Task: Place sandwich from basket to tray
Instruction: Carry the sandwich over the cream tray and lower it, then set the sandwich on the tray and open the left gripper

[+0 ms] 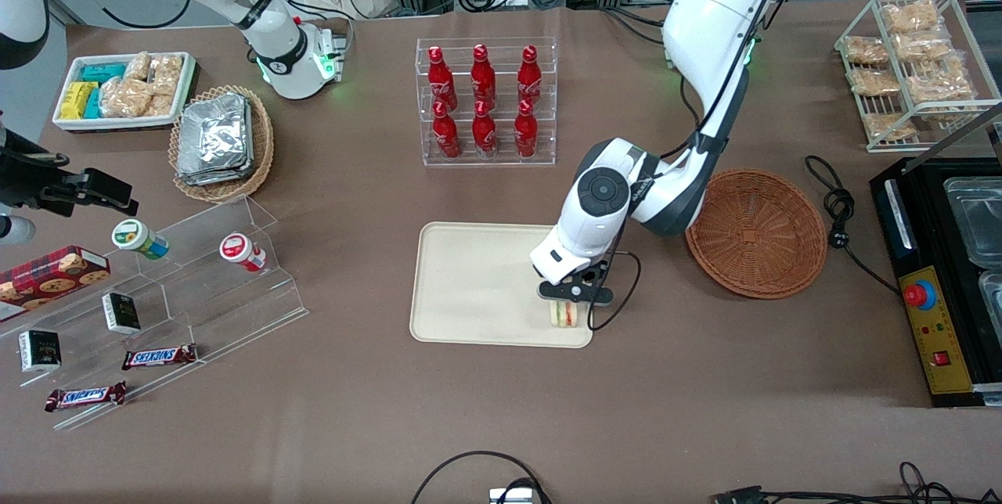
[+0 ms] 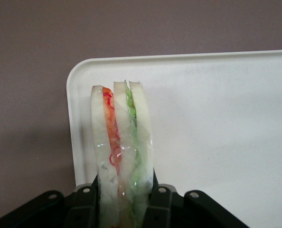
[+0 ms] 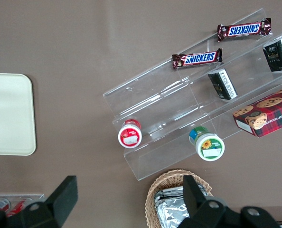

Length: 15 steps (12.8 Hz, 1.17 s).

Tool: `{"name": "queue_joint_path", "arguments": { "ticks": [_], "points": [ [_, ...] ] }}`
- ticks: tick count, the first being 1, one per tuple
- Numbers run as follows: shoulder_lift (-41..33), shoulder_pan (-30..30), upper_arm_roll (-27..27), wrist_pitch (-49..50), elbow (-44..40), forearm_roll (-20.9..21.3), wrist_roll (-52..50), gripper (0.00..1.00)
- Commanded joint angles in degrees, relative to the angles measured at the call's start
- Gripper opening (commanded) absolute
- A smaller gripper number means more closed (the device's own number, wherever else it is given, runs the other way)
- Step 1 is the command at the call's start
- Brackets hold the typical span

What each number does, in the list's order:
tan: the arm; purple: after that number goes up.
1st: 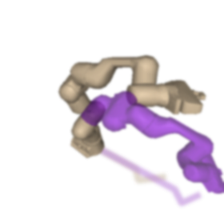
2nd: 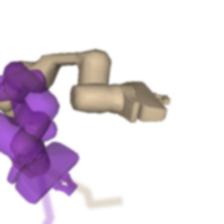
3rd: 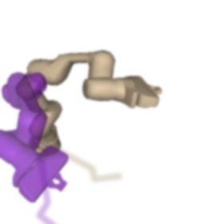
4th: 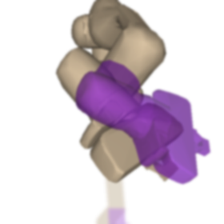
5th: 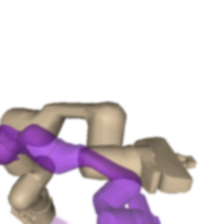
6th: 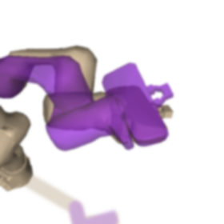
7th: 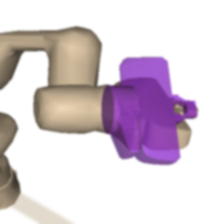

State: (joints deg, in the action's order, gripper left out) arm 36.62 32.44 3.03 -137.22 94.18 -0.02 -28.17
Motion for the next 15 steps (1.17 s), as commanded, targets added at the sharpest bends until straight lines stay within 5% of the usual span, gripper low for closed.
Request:
{"name": "queue_joint_path", "arguments": {
  "ticks": [1, 10, 13, 15],
  "points": [
    [1.61, 0.52, 0.74, 1.34, -2.07, -0.86, 0.05, 0.36],
    [2.66, 0.61, 1.45, 1.87, -1.28, -0.77, -0.12, 0.41],
    [2.75, 0.61, 1.45, 1.87, -1.28, -0.77, -0.48, 0.56],
    [2.93, 0.61, 1.45, 1.87, -1.37, -0.77, -0.83, 0.78]
  ]
}}
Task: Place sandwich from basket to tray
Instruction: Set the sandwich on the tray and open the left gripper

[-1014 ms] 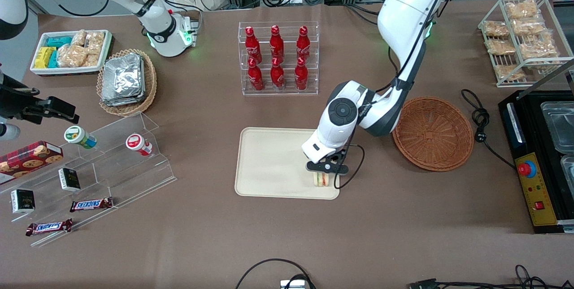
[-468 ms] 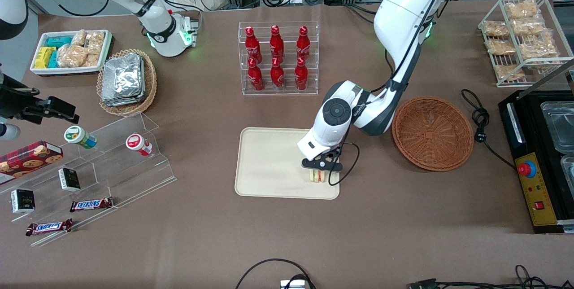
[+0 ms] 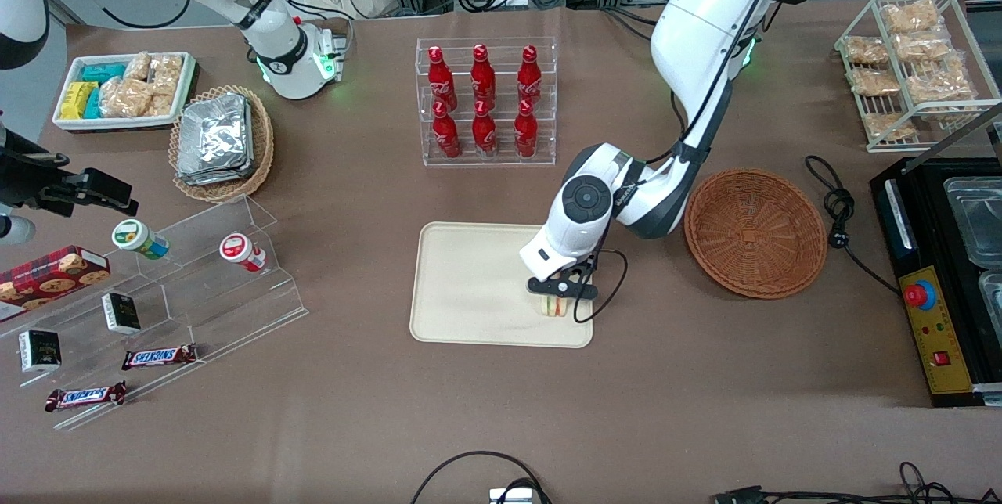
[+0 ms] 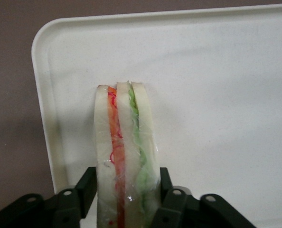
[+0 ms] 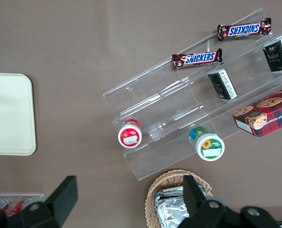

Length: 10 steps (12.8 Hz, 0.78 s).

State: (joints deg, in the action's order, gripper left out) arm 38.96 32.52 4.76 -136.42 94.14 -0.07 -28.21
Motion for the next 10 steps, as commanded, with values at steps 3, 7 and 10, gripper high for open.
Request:
{"name": "queue_joint_path", "arguments": {
  "ticks": [3, 7, 10],
  "points": [
    [0.06, 0.44, -0.28, 1.50, -1.85, -0.99, -0.97, 0.94],
    [-0.20, 0.00, -0.37, 10.26, -7.98, -1.87, -3.07, 0.98],
    [-1.26, -1.66, -0.80, 18.71, -14.40, -1.61, -3.16, 1.00]
  ]
}}
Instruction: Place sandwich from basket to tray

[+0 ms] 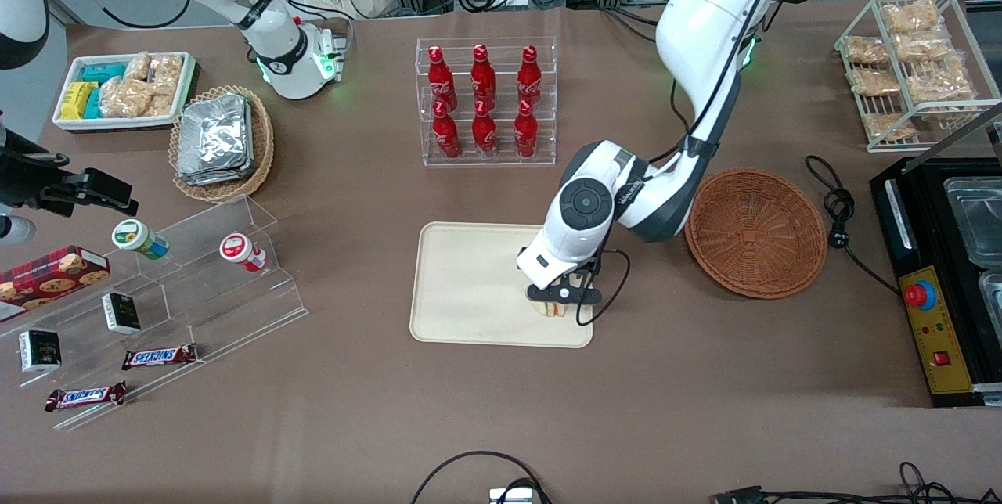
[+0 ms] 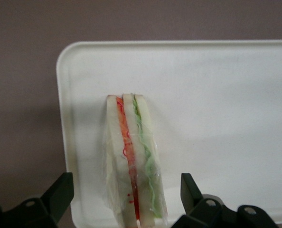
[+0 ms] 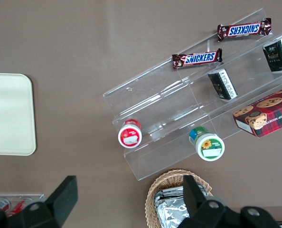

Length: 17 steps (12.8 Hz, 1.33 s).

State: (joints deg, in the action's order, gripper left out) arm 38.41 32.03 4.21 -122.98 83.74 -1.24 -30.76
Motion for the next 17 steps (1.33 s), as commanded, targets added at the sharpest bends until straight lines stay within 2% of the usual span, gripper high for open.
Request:
{"name": "queue_joint_path", "arguments": {
  "ticks": [1, 9, 11, 17],
  "points": [
    [-0.88, -2.31, -0.25, 6.94, -5.24, -0.34, -1.14, 1.00],
    [-10.89, -12.42, -0.34, 17.58, -5.43, 0.88, -0.26, 1.00],
    [-13.78, -14.79, -0.26, 22.93, -5.43, 5.00, -0.09, 1.00],
    [-20.38, -21.92, -0.25, 32.70, -5.08, 5.46, 10.27, 1.00]
  ]
}}
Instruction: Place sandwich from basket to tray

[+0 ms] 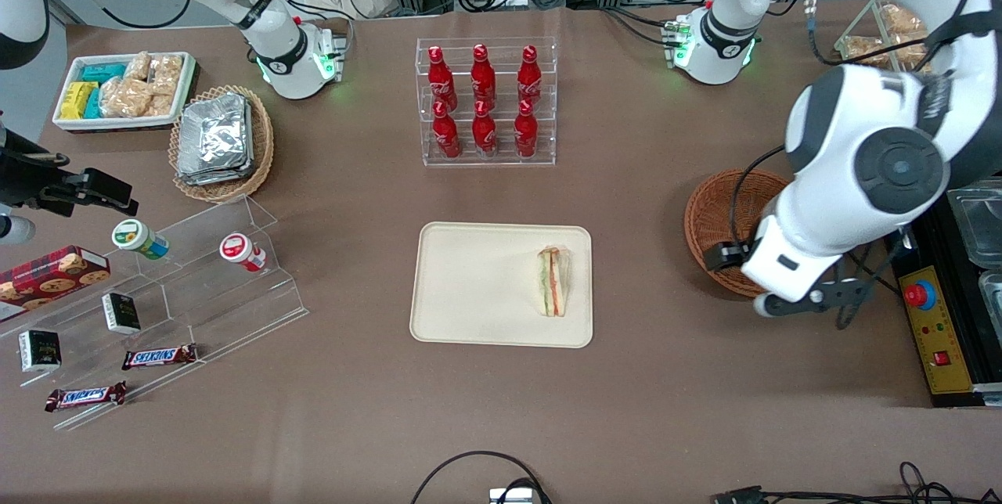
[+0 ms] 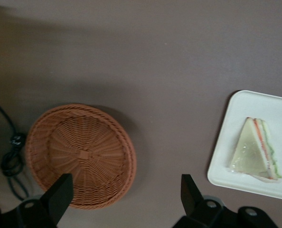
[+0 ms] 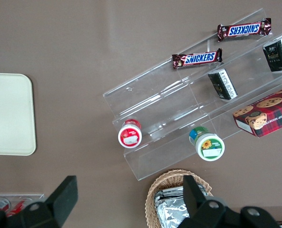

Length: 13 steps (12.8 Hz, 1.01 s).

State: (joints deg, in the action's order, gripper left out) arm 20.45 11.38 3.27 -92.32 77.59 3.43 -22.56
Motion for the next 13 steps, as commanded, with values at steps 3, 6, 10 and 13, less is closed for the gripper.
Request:
{"name": "queue_joint_path", "arguments": {
  "ticks": [3, 6, 10, 13],
  "points": [
    [-5.67, -2.15, 0.60, 4.34, 2.47, 0.97, 7.68, 1.00],
    [-11.47, -5.93, 0.51, 4.61, 7.21, 0.97, 11.98, 1.00],
    [-18.67, -8.13, -0.11, 5.13, 11.17, 0.53, 20.79, 1.00],
    [-22.81, -8.31, -0.02, 7.15, 12.41, -1.57, 20.80, 1.00]
  ]
}}
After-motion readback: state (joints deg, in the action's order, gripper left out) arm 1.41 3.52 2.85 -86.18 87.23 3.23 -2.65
